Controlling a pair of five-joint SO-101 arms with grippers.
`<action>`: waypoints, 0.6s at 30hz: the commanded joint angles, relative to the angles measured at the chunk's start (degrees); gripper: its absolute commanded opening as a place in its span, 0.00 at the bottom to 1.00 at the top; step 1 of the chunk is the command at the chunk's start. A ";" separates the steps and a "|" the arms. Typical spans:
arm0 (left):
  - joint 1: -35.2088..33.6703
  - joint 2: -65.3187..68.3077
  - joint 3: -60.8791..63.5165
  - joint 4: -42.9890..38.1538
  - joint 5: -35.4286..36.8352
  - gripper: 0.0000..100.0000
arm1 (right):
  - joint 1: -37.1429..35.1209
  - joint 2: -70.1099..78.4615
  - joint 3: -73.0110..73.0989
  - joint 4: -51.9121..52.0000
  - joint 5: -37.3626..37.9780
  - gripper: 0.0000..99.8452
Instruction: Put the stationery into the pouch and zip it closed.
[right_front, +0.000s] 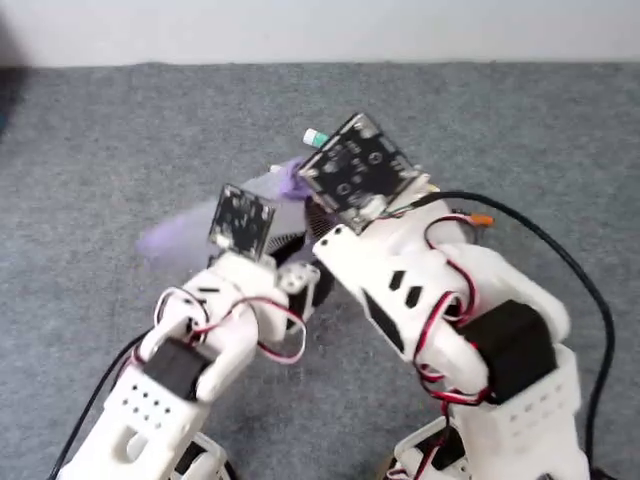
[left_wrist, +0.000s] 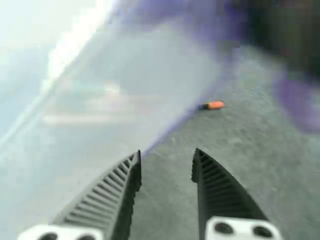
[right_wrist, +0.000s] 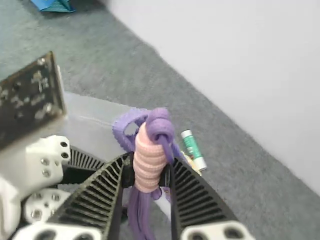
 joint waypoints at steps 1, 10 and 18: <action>-3.25 3.25 -5.05 -1.76 0.35 0.16 | 2.68 -0.57 -4.92 0.04 2.20 0.01; -3.52 9.41 -4.70 -4.57 0.53 0.16 | -0.31 -0.66 1.49 2.86 2.37 0.01; -3.87 -2.55 -6.90 11.60 0.44 0.16 | -3.74 -1.10 9.23 3.74 -6.95 0.01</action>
